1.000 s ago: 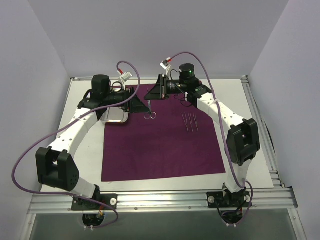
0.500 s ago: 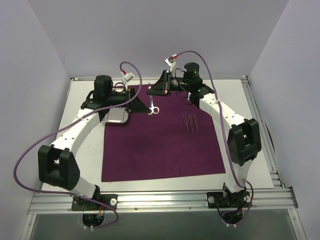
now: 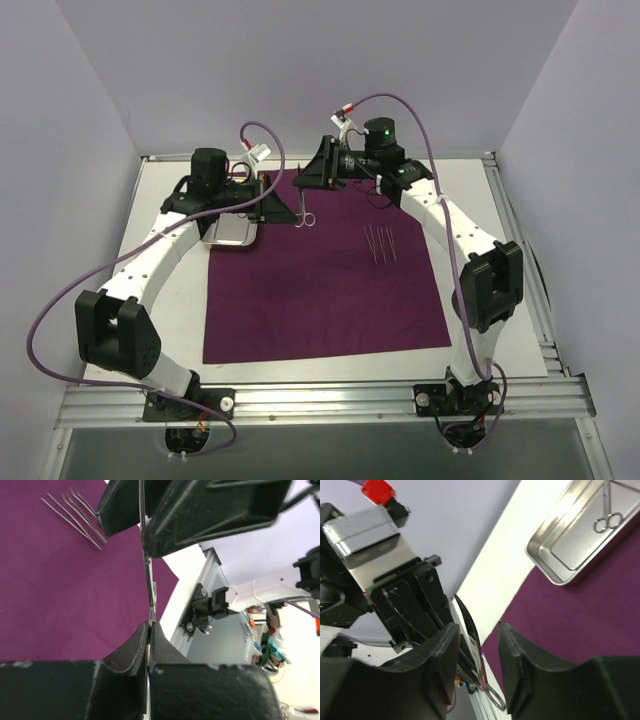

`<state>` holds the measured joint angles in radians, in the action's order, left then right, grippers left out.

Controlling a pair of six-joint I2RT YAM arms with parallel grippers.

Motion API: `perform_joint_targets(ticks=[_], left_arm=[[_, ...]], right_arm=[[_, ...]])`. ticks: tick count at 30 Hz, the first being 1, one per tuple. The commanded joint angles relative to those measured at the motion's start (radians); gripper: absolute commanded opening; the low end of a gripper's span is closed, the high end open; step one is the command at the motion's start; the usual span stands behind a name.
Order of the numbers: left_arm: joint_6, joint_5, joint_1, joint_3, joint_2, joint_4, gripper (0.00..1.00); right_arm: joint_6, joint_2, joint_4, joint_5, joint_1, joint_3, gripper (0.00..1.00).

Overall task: Open and lay out the surgical kit
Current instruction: Place the medical item in the surgical kit.

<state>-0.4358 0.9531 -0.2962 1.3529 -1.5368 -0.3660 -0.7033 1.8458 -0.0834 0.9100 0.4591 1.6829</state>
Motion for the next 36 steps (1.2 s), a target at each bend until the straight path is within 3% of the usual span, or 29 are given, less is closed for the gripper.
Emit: perform_joint_targets(ticks=[1, 9, 15, 23, 29, 32, 33, 34, 35, 36], left_arm=[[0.055, -0.079, -0.004, 0.071, 0.006, -0.076, 0.02], [0.074, -0.16, -0.006, 0.104, -0.009, -0.14, 0.02], [0.052, -0.211, -0.006, 0.121, -0.026, -0.179, 0.02], [0.04, -0.226, -0.008, 0.129, -0.028, -0.183, 0.02], [0.037, -0.238, -0.006, 0.14, -0.039, -0.192, 0.02], [0.032, -0.237, -0.006, 0.149, -0.051, -0.198, 0.02], [0.031, -0.246, -0.006, 0.156, -0.055, -0.212, 0.04], [0.029, -0.255, -0.006, 0.158, -0.06, -0.22, 0.14], [0.029, -0.261, -0.003, 0.16, -0.065, -0.223, 0.27], [0.032, -0.273, -0.003, 0.16, -0.066, -0.231, 0.51]], right_arm=[[0.129, -0.014, 0.192, -0.077, 0.006, 0.084, 0.38], [0.234, 0.026, 0.379, -0.181, 0.042, 0.208, 0.46], [0.312, 0.111, 0.579, -0.353, 0.121, 0.395, 0.48], [0.344, 0.187, 0.7, -0.503, 0.194, 0.478, 0.47], [0.369, 0.213, 0.76, -0.58, 0.22, 0.517, 0.34], [0.373, 0.217, 0.771, -0.6, 0.228, 0.526, 0.04], [0.369, 0.219, 0.772, -0.608, 0.228, 0.523, 0.0], [0.369, 0.219, 0.772, -0.614, 0.228, 0.521, 0.0], [0.369, 0.22, 0.772, -0.622, 0.225, 0.521, 0.0], [0.37, 0.221, 0.775, -0.631, 0.224, 0.521, 0.0]])
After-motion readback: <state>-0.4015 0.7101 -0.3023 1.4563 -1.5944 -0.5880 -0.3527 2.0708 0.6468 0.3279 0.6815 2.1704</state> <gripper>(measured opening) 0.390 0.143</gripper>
